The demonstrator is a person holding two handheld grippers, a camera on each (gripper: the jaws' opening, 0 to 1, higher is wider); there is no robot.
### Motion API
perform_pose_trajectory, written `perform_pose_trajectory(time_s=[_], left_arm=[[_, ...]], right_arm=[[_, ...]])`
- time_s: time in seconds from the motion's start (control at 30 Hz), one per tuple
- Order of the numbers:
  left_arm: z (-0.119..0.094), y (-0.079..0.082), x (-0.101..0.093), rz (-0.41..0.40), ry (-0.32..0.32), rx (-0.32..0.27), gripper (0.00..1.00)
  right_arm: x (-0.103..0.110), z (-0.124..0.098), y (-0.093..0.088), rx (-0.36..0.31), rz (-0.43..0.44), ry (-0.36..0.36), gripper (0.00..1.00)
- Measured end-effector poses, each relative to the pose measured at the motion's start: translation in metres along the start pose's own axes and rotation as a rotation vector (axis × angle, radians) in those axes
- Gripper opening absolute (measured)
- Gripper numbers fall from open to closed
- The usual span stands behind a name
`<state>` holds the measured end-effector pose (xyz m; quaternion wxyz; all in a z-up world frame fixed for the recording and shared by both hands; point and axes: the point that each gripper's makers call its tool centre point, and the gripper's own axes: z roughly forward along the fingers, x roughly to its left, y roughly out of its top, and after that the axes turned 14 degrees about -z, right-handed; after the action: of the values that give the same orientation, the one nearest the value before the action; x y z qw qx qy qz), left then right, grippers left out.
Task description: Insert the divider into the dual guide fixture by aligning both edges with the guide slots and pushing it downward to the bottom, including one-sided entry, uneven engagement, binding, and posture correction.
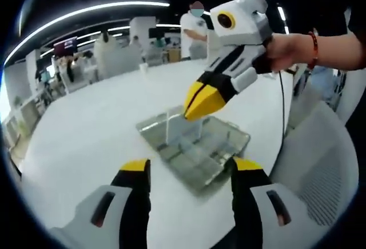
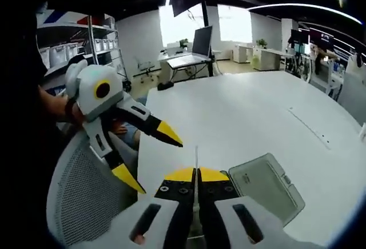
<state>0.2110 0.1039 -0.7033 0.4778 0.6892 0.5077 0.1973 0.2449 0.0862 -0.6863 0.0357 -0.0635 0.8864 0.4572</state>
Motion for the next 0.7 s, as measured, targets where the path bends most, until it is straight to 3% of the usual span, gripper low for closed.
perform_pose_trajectory(time_s=[0.7], left_arm=[[-0.007,0.003,0.002,-0.033,0.005,-0.028,0.67]], right_arm=[[0.003,0.011,-0.014,0.046,-0.087,0.053,0.0]])
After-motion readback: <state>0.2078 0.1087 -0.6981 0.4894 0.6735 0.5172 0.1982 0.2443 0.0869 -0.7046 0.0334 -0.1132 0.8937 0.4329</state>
